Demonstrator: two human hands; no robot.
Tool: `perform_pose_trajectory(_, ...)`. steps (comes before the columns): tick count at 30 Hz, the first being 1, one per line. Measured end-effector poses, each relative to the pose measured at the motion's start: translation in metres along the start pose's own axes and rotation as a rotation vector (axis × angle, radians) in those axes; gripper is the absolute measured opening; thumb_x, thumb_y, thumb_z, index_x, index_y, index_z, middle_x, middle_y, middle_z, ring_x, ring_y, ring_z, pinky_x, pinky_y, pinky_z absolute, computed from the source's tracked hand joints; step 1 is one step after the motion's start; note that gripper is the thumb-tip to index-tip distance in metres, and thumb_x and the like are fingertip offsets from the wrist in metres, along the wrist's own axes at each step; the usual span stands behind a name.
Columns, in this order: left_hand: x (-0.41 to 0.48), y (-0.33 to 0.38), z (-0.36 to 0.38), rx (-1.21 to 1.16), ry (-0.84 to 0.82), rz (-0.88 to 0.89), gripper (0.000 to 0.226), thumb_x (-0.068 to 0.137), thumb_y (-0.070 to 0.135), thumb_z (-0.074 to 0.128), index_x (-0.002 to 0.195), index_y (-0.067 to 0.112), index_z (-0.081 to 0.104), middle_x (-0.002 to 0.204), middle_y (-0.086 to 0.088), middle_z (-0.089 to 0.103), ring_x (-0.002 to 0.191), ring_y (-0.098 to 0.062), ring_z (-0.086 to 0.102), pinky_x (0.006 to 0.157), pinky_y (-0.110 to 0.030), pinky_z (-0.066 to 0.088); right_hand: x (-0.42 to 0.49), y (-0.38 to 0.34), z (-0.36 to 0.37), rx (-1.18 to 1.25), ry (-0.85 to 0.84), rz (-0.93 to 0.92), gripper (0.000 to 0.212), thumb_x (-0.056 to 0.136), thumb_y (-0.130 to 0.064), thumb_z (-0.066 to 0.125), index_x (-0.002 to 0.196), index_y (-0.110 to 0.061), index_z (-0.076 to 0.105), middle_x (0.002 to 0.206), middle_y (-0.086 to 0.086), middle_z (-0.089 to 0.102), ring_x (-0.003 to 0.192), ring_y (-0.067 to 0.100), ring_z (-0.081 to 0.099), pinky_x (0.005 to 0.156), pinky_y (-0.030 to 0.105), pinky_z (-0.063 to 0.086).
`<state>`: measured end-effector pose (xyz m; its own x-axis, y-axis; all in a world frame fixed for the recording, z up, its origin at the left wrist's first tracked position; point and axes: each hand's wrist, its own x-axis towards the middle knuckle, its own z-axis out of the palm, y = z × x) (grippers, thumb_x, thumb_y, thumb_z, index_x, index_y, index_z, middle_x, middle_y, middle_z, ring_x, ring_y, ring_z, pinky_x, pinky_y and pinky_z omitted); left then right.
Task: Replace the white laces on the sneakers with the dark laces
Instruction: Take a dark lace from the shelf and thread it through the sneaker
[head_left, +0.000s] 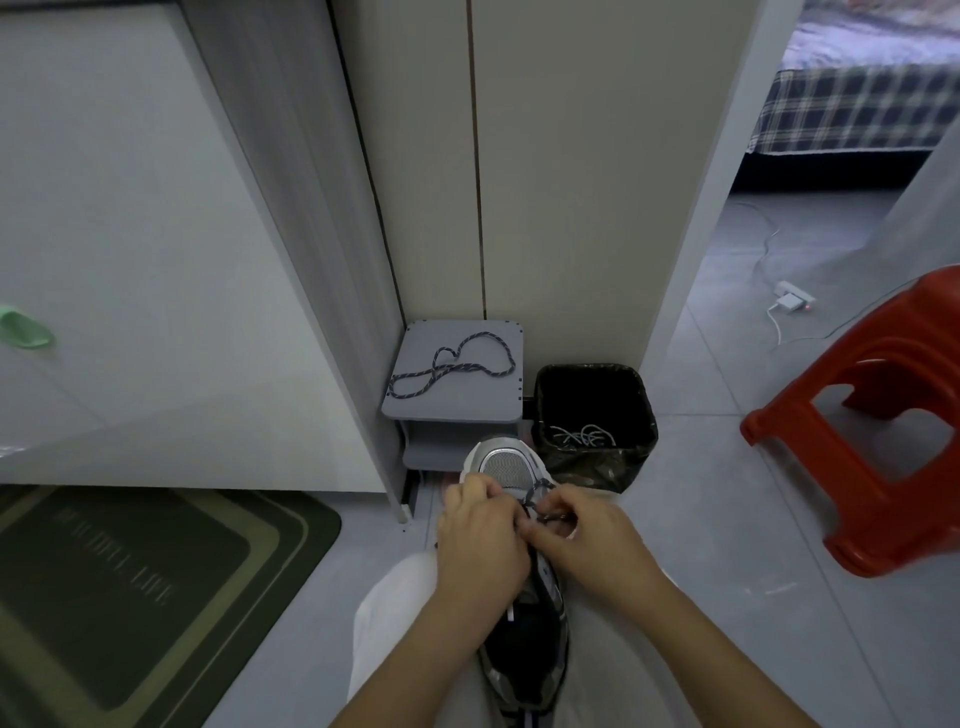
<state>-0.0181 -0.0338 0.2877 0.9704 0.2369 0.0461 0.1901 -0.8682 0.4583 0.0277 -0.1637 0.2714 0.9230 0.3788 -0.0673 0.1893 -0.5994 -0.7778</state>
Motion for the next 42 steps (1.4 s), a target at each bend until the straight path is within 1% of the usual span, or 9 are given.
perform_pose_trajectory(4, -0.001, -0.007, -0.007, -0.085, -0.050, -0.005, 0.006, 0.088, 0.017, 0.053, 0.084, 0.018, 0.058, 0.112, 0.004, 0.042, 0.108, -0.015, 0.043, 0.091, -0.022, 0.036, -0.002, -0.007, -0.001, 0.088, -0.162, 0.139, 0.031, 0.069, -0.041, 0.070, 0.089, -0.029, 0.051, 0.065, -0.009, 0.053, 0.061, 0.008, 0.048, 0.070, 0.031, 0.047)
perform_pose_trajectory(7, -0.008, -0.020, -0.023, -0.259, -0.060, -0.077, 0.026, 0.088, 0.011, 0.056, 0.067, 0.025, 0.048, 0.106, 0.008, 0.042, 0.103, -0.009, 0.050, 0.082, -0.014, 0.032, -0.004, -0.009, -0.007, -0.047, -0.139, 0.096, 0.033, 0.069, -0.049, 0.069, 0.090, -0.029, 0.052, 0.064, -0.011, 0.051, 0.062, 0.005, 0.047, 0.071, 0.030, 0.043)
perform_pose_trajectory(12, -0.027, -0.061, -0.057, -0.422, 0.084, -0.263, 0.026, 0.086, 0.010, 0.063, 0.070, 0.028, 0.053, 0.104, 0.003, 0.053, 0.101, -0.018, 0.054, 0.093, -0.034, 0.044, -0.006, -0.006, -0.016, -0.335, -0.083, -0.027, 0.046, 0.069, -0.073, 0.045, 0.079, -0.030, 0.055, 0.069, -0.014, 0.053, 0.072, 0.005, 0.052, 0.076, 0.028, 0.038)
perform_pose_trajectory(16, -0.047, -0.107, -0.075, -0.465, 0.164, -0.474, 0.017, 0.087, 0.007, 0.061, 0.077, 0.019, 0.054, 0.097, -0.009, 0.058, 0.091, -0.024, 0.055, 0.082, -0.035, 0.042, -0.005, 0.010, -0.022, -0.454, 0.004, -0.118, 0.019, 0.088, -0.044, 0.056, 0.088, -0.028, 0.066, 0.088, -0.014, 0.056, 0.091, 0.009, 0.053, 0.095, 0.033, 0.034)
perform_pose_trajectory(20, -0.065, -0.134, -0.054, -0.500, 0.008, -0.615, 0.014, 0.086, 0.009, 0.064, 0.074, 0.014, 0.060, 0.099, -0.009, 0.061, 0.092, -0.029, 0.058, 0.086, -0.042, 0.047, -0.005, 0.018, -0.025, -0.436, 0.113, -0.118, 0.009, 0.083, -0.033, 0.066, 0.090, -0.026, 0.069, 0.096, -0.010, 0.058, 0.092, 0.014, 0.055, 0.082, 0.034, 0.039)
perform_pose_trajectory(23, -0.060, -0.125, -0.037, -0.404, -0.148, -0.553, 0.013, 0.088, 0.017, 0.062, 0.075, 0.017, 0.064, 0.094, -0.003, 0.065, 0.072, -0.012, 0.055, 0.069, -0.029, 0.042, -0.003, 0.015, -0.027, -0.257, 0.010, -0.061, 0.006, 0.088, -0.024, 0.062, 0.090, -0.025, 0.068, 0.076, -0.016, 0.057, 0.078, 0.011, 0.059, 0.072, 0.027, 0.045)
perform_pose_trajectory(29, -0.026, -0.094, -0.026, -0.167, 0.152, -0.246, 0.034, 0.088, 0.033, 0.060, 0.120, 0.022, 0.057, 0.120, 0.001, 0.055, 0.109, -0.015, 0.052, 0.093, -0.027, 0.040, -0.003, 0.000, -0.021, 0.241, -0.048, -0.030, 0.020, 0.082, -0.009, 0.069, 0.090, -0.027, 0.067, 0.106, -0.006, 0.054, 0.086, 0.004, 0.060, 0.074, 0.009, 0.045)
perform_pose_trajectory(34, -0.008, -0.035, -0.014, -0.078, 0.141, 0.112, 0.023, 0.086, 0.032, 0.061, 0.109, 0.029, 0.065, 0.122, 0.007, 0.051, 0.116, -0.014, 0.043, 0.097, -0.024, 0.034, -0.002, -0.012, -0.026, 0.477, 0.133, -0.105, 0.030, 0.091, -0.001, 0.053, 0.093, -0.028, 0.066, 0.092, 0.006, 0.065, 0.076, 0.008, 0.062, 0.071, 0.014, 0.049)
perform_pose_trajectory(42, 0.004, -0.008, -0.005, 0.131, -0.048, 0.010, 0.021, 0.088, 0.034, 0.054, 0.102, 0.021, 0.063, 0.126, 0.003, 0.044, 0.116, -0.019, 0.041, 0.093, -0.031, 0.041, 0.003, -0.007, -0.033, 0.418, 0.194, -0.053, 0.028, 0.088, -0.007, 0.061, 0.092, -0.034, 0.065, 0.082, -0.005, 0.067, 0.078, 0.008, 0.062, 0.075, 0.018, 0.050)
